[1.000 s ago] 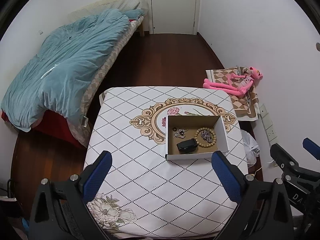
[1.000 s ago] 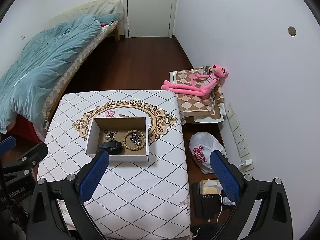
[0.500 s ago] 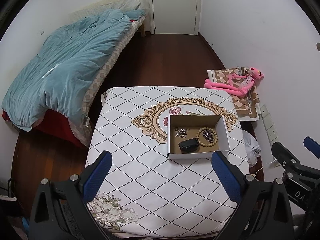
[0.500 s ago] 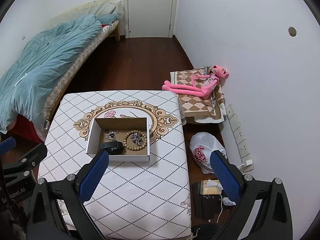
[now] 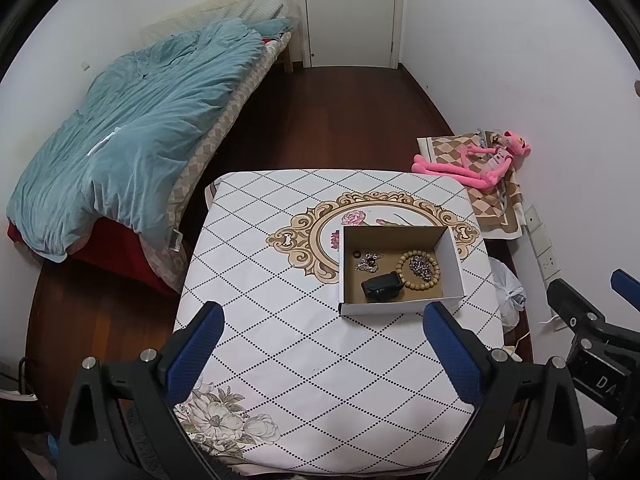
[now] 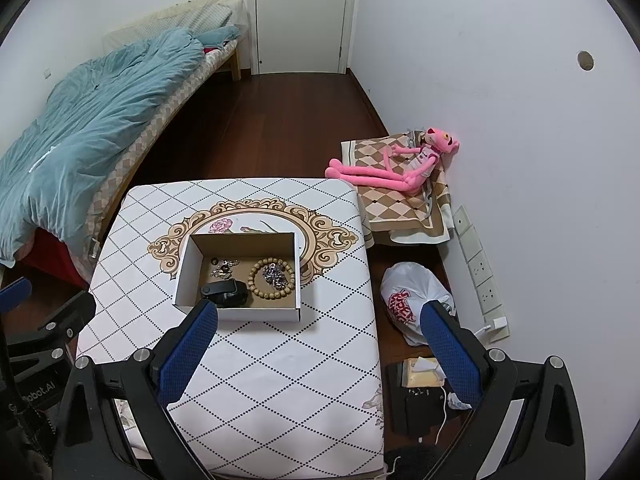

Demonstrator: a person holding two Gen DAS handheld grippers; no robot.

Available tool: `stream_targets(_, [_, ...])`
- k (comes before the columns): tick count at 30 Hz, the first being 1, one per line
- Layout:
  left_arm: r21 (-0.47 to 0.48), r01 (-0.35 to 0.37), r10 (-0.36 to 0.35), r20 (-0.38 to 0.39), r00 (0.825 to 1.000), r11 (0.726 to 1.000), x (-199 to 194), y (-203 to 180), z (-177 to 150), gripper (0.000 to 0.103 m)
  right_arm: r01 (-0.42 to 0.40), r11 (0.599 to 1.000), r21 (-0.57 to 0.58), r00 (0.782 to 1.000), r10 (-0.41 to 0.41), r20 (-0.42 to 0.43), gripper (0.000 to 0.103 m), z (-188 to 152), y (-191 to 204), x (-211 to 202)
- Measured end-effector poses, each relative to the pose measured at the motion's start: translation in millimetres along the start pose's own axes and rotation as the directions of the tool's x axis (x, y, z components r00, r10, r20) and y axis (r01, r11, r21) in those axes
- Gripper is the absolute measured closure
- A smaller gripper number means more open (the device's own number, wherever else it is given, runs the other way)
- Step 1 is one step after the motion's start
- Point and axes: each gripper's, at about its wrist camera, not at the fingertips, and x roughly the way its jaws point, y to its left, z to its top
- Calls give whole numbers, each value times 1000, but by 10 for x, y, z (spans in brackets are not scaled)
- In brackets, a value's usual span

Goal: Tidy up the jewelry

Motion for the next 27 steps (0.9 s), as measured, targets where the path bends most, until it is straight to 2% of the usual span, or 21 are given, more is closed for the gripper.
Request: stream_targets(27, [8,-6,6,14,1000,1000,-41,-29,15,2,1,1000,3,1000,-1,7,1,-24,5,-16])
